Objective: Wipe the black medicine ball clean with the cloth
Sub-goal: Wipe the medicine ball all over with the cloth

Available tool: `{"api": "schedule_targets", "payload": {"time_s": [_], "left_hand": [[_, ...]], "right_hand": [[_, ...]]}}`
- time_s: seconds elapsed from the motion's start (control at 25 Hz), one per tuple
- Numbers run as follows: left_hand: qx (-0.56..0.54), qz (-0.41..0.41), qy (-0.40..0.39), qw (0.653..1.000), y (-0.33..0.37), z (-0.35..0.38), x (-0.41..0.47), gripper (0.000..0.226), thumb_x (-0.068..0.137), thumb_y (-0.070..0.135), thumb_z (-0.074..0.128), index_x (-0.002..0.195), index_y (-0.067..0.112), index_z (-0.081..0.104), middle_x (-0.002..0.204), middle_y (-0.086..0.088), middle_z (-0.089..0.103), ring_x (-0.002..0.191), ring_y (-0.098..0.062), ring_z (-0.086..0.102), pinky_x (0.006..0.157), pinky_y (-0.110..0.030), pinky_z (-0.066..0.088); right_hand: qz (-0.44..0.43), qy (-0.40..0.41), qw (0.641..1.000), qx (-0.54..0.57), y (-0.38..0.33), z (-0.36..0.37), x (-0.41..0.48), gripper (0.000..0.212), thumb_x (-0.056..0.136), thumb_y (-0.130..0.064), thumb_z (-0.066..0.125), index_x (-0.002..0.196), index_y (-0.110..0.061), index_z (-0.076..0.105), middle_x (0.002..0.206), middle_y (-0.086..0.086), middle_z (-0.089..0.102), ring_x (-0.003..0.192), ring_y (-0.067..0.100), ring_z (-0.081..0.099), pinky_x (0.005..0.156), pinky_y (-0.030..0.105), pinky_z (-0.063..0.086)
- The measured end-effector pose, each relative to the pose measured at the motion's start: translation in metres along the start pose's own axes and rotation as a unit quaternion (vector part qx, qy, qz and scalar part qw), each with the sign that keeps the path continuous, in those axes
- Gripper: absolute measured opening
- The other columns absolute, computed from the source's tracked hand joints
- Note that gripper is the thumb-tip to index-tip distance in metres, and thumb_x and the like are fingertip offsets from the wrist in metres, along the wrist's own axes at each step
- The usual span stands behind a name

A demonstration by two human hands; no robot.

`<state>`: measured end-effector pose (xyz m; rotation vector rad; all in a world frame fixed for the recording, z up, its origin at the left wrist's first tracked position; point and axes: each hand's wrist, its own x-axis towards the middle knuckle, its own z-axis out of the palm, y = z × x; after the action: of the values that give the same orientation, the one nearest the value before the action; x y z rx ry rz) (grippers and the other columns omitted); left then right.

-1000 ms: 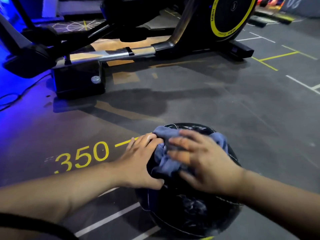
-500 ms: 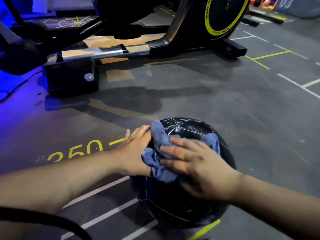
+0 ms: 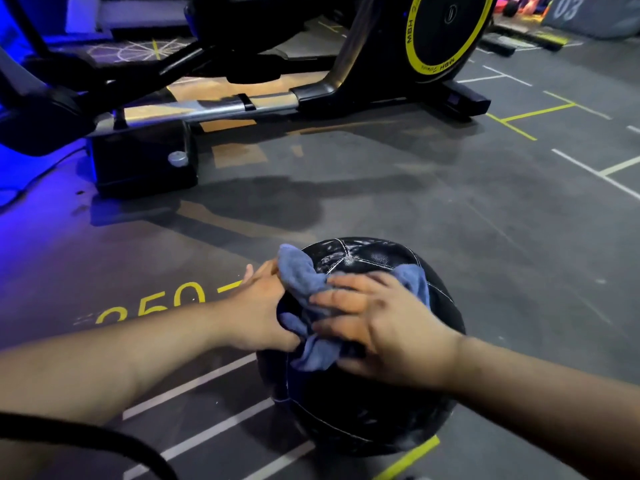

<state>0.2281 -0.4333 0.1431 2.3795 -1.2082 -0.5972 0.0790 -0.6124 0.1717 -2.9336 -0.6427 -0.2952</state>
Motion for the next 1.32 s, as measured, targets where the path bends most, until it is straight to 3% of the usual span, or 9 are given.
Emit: {"api": "schedule_targets", "payload": {"time_s": [0.2, 0.36, 0.44, 0.52, 0.6, 0.68, 0.88, 1.08, 1.32], "left_hand": [[-0.028, 0.028, 0.008, 0.999, 0.003, -0.003, -0.003, 0.075, 0.057, 0.039, 0.075, 0.119, 0.046, 0.032, 0.123, 0.023, 0.030, 0.125, -0.003, 0.029, 0.119, -0.053, -0.003], [-0.013, 0.017, 0.020, 1.000, 0.001, 0.003, -0.004, 0.076, 0.052, 0.050, 0.074, 0.118, 0.035, 0.040, 0.123, 0.017, 0.040, 0.123, -0.010, 0.038, 0.118, -0.055, 0.007], [-0.005, 0.011, 0.006, 1.000, 0.000, 0.001, -0.004, 0.073, 0.053, 0.053, 0.073, 0.117, 0.038, 0.042, 0.121, 0.015, 0.044, 0.124, -0.011, 0.040, 0.118, -0.055, 0.007], [-0.005, 0.009, 0.008, 1.000, 0.002, 0.000, -0.006, 0.068, 0.057, 0.045, 0.076, 0.111, 0.037, 0.036, 0.119, 0.015, 0.041, 0.122, -0.012, 0.040, 0.119, -0.054, 0.003], [-0.018, 0.023, 0.021, 0.999, 0.006, 0.001, -0.007, 0.069, 0.057, 0.042, 0.076, 0.111, 0.035, 0.034, 0.119, 0.018, 0.036, 0.119, -0.009, 0.039, 0.119, -0.053, -0.001], [-0.022, 0.031, 0.034, 0.999, 0.011, 0.006, -0.008, 0.072, 0.055, 0.042, 0.075, 0.115, 0.035, 0.034, 0.122, 0.019, 0.033, 0.123, -0.007, 0.035, 0.120, -0.052, -0.003], [0.040, 0.042, 0.074, 0.996, 0.004, 0.024, -0.030, 0.074, 0.055, 0.048, 0.073, 0.114, 0.026, 0.035, 0.112, 0.014, 0.030, 0.111, -0.009, 0.029, 0.112, -0.046, 0.024], [0.006, 0.053, 0.067, 0.996, 0.012, 0.028, -0.034, 0.075, 0.065, 0.043, 0.067, 0.129, 0.032, 0.031, 0.132, 0.015, 0.024, 0.137, -0.005, 0.017, 0.119, -0.055, 0.000], [0.091, 0.019, 0.050, 0.994, 0.016, 0.044, -0.048, 0.082, 0.067, 0.050, 0.055, 0.137, 0.024, 0.020, 0.132, 0.008, 0.016, 0.135, -0.013, 0.012, 0.119, -0.052, -0.007]], "right_hand": [[0.332, 0.143, 0.931, 0.058, 0.060, -0.015, -0.001, 0.038, 0.076, -0.042, 0.055, 0.104, -0.027, 0.077, 0.119, 0.000, 0.071, 0.111, 0.024, 0.066, 0.094, 0.029, 0.049], [0.039, 0.055, 0.997, 0.024, 0.000, 0.011, -0.005, 0.035, 0.076, -0.025, 0.067, 0.111, -0.027, 0.073, 0.127, -0.003, 0.067, 0.119, 0.026, 0.061, 0.093, 0.046, 0.051], [-0.041, 0.007, 0.999, 0.015, -0.003, 0.011, 0.000, 0.034, 0.080, -0.029, 0.063, 0.114, -0.028, 0.070, 0.128, -0.005, 0.065, 0.123, 0.024, 0.058, 0.092, 0.044, 0.050], [0.046, 0.061, 0.996, 0.050, 0.026, 0.004, 0.010, 0.030, 0.081, -0.031, 0.063, 0.109, -0.026, 0.074, 0.120, -0.003, 0.070, 0.116, 0.020, 0.061, 0.094, 0.036, 0.049], [0.234, 0.103, 0.964, 0.075, 0.067, -0.015, 0.023, 0.026, 0.078, -0.031, 0.067, 0.101, -0.027, 0.076, 0.110, -0.001, 0.073, 0.107, 0.021, 0.066, 0.091, 0.031, 0.050], [0.313, 0.083, 0.943, 0.079, 0.081, -0.018, 0.029, 0.022, 0.077, -0.028, 0.068, 0.097, -0.029, 0.076, 0.106, -0.004, 0.074, 0.102, 0.021, 0.068, 0.087, 0.031, 0.052], [0.018, 0.010, 0.994, 0.103, 0.013, -0.002, 0.032, 0.026, 0.091, -0.036, 0.054, 0.100, -0.028, 0.077, 0.111, -0.007, 0.073, 0.102, 0.019, 0.067, 0.092, 0.032, 0.050], [0.302, 0.008, 0.952, 0.043, 0.085, -0.009, 0.061, 0.029, 0.074, -0.038, 0.061, 0.098, -0.027, 0.073, 0.096, -0.002, 0.075, 0.096, 0.025, 0.069, 0.080, 0.035, 0.055], [0.071, -0.027, 0.996, 0.056, 0.010, 0.007, 0.060, 0.023, 0.081, -0.036, 0.056, 0.090, -0.028, 0.075, 0.101, -0.007, 0.073, 0.089, 0.024, 0.068, 0.076, 0.036, 0.055]]}}
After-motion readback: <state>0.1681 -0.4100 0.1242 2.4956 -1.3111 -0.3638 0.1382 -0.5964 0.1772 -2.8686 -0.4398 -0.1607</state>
